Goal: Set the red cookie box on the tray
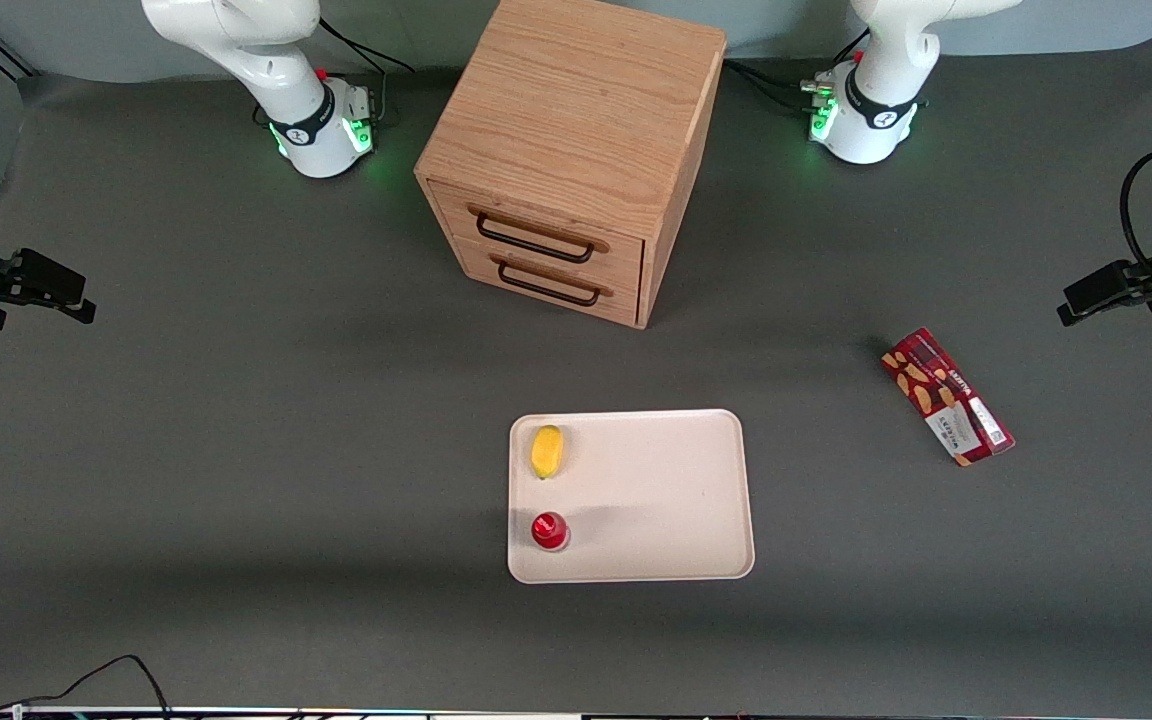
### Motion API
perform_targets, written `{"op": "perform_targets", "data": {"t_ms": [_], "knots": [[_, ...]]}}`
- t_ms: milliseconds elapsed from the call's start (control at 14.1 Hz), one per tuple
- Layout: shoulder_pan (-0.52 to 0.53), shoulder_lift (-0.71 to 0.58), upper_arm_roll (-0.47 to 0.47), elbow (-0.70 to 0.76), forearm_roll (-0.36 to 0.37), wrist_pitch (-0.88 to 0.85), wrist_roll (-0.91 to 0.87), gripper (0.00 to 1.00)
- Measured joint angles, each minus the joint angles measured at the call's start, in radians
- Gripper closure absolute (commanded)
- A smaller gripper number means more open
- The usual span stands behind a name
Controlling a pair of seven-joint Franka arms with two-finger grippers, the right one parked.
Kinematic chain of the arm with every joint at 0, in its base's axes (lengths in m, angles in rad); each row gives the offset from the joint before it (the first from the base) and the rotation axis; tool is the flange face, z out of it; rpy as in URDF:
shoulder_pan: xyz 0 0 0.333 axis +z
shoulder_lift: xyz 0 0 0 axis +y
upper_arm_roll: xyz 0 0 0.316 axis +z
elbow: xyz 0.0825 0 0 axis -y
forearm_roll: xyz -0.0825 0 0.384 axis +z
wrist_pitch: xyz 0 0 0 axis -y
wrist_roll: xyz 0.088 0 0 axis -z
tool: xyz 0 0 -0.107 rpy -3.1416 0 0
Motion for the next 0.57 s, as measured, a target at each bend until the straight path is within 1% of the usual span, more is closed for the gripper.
{"op": "perform_targets", "data": {"t_ms": [566], "knots": [[-0.001, -0.003, 0.020, 0.000, 0.001, 0.005, 0.009, 0.00]]}}
